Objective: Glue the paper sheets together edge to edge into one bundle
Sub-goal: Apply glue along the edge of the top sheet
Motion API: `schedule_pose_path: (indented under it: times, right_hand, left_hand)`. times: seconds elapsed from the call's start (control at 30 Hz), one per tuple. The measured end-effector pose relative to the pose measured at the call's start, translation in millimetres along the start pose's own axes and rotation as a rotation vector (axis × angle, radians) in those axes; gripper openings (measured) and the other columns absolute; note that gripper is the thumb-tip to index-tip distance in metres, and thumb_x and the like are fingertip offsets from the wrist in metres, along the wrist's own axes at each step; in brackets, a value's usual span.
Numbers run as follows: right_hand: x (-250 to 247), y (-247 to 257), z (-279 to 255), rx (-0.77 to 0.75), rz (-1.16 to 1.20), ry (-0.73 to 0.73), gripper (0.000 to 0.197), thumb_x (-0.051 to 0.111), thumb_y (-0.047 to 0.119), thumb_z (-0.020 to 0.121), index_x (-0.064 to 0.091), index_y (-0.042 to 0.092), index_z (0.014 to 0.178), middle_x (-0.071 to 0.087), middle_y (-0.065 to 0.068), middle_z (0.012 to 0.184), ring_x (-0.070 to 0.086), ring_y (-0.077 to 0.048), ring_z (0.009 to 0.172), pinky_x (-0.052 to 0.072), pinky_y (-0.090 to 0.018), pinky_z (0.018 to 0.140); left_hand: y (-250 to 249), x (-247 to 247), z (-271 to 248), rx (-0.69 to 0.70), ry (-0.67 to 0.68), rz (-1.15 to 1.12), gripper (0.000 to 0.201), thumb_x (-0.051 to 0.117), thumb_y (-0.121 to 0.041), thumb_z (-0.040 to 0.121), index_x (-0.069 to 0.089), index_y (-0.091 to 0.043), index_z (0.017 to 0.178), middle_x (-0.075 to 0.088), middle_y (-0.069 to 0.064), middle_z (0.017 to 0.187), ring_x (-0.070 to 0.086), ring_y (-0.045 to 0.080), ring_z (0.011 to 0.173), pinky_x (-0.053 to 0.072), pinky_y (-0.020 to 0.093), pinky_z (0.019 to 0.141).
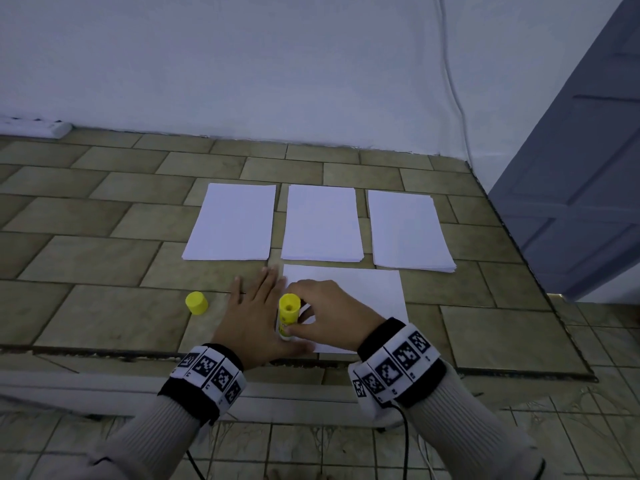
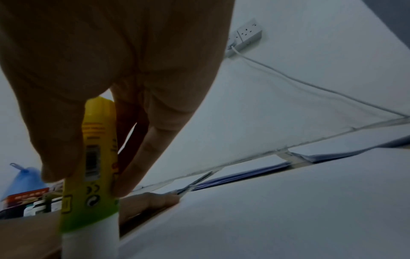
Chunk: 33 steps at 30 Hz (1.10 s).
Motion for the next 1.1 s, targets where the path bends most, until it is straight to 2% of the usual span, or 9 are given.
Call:
schedule_pose_path:
  times: [0.1, 0.17, 0.23, 0.37, 0.57, 0.67, 0.8, 0.93, 1.1]
  right_hand:
    - [-5.9, -3.7, 12.1, 0.001, -0.029, 0.019, 0.025, 0.075, 0.013, 0.079, 0.062, 0.006, 0.1, 0.063, -0.005, 0.097, 0.06, -0.02, 0.089, 0.054, -0.039, 0.081]
    - [-14.1, -8.1, 22.2, 0.025, -0.018, 0.004, 0.022, 0.073, 0.012, 0.08, 0.062, 0.007, 0.099, 0.06, 0.003, 0.091, 0.059, -0.016, 0.087, 0.054, -0.036, 0.082]
    - [-23.4, -14.6, 33.6, 0.057, -0.054, -0.027, 0.021, 0.073, 0.012, 0.081, 0.061, 0.006, 0.097, 0.062, -0.002, 0.092, 0.06, -0.019, 0.087, 0.053, -0.037, 0.081]
    - [-35.6, -27.5, 54.3, 0.109, -0.115, -0.064, 0.025, 0.073, 0.011, 0.079, 0.06, 0.003, 0.098, 0.065, -0.011, 0.096, 0.061, -0.023, 0.087, 0.05, -0.038, 0.081]
    - [-47.6, -35.0, 67.3, 0.166, -0.119, -0.127, 0.022, 0.072, 0.009, 0.079, 0.059, 0.005, 0.096, 0.066, -0.012, 0.097, 0.062, -0.027, 0.091, 0.051, -0.042, 0.084]
    - [-52.3, -36.6, 55.7, 0.182, -0.077, -0.164, 0.02, 0.072, 0.009, 0.077, 0.06, 0.004, 0.092, 0.067, -0.01, 0.094, 0.063, -0.026, 0.089, 0.052, -0.043, 0.082]
    - [-56.9, -42.4, 13.2, 0.175, 0.003, -0.143, 0.019, 0.074, 0.011, 0.076, 0.063, 0.006, 0.09, 0.068, -0.008, 0.09, 0.064, -0.021, 0.085, 0.053, -0.042, 0.079]
    - [-54.7, -45.0, -31.2, 0.163, 0.11, -0.125, 0.02, 0.077, 0.011, 0.075, 0.066, 0.005, 0.091, 0.069, -0.006, 0.089, 0.066, -0.02, 0.084, 0.055, -0.041, 0.078]
    - [-47.3, -43.7, -58.1, 0.166, 0.19, -0.099, 0.022, 0.078, 0.012, 0.076, 0.069, 0.01, 0.096, 0.069, 0.002, 0.094, 0.065, -0.013, 0.087, 0.058, -0.025, 0.075]
  left_hand:
    - [-1.4, -2.7, -0.8, -0.008, 0.028, 0.014, 0.134, 0.008, -0.106, 0.051, 0.01, -0.023, 0.156, -0.014, 0.0, 0.16, -0.022, 0.011, 0.144, -0.01, 0.057, 0.117]
    - [-3.8, -6.4, -1.4, -0.008, 0.021, -0.013, 0.133, 0.012, -0.106, 0.052, 0.002, -0.025, 0.156, -0.011, -0.001, 0.162, -0.023, 0.009, 0.143, -0.012, 0.055, 0.117]
    - [-4.5, -9.0, -2.6, -0.022, 0.027, -0.023, 0.135, 0.013, -0.105, 0.051, -0.003, -0.023, 0.156, -0.01, -0.001, 0.162, -0.022, 0.007, 0.142, -0.013, 0.054, 0.117]
    - [-3.5, -8.3, -2.2, -0.048, 0.068, -0.002, 0.145, 0.007, -0.106, 0.046, 0.0, -0.013, 0.156, -0.011, 0.003, 0.162, -0.022, 0.009, 0.143, -0.013, 0.055, 0.117]
    - [-5.3, -10.9, -2.4, -0.054, 0.091, 0.032, 0.146, 0.0, -0.106, 0.043, -0.001, -0.013, 0.156, -0.013, 0.003, 0.162, -0.025, 0.008, 0.14, -0.011, 0.055, 0.117]
    - [-3.9, -9.5, -2.3, -0.053, 0.088, 0.03, 0.143, 0.001, -0.105, 0.046, -0.001, -0.013, 0.156, -0.014, 0.002, 0.162, -0.022, 0.01, 0.144, -0.011, 0.055, 0.117]
    - [-2.3, -6.2, -2.2, -0.045, 0.041, 0.022, 0.133, 0.001, -0.1, 0.056, 0.005, -0.012, 0.156, -0.009, 0.003, 0.162, -0.017, 0.011, 0.146, -0.009, 0.055, 0.118]
    - [-2.6, -5.7, -2.1, -0.047, 0.024, 0.019, 0.134, 0.005, -0.102, 0.057, 0.008, -0.012, 0.156, -0.005, 0.004, 0.163, -0.012, 0.014, 0.148, -0.009, 0.054, 0.118]
    - [-2.4, -4.9, -1.3, -0.054, 0.042, 0.041, 0.135, 0.003, -0.102, 0.055, 0.004, -0.013, 0.156, -0.009, 0.003, 0.163, -0.016, 0.014, 0.147, -0.01, 0.054, 0.118]
Point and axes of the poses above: each hand's wrist, its own z-axis towards the middle knuckle, its own x-axis out of the palm, y = z × x, the point moved 4 cm from there along z, towards the middle knuckle
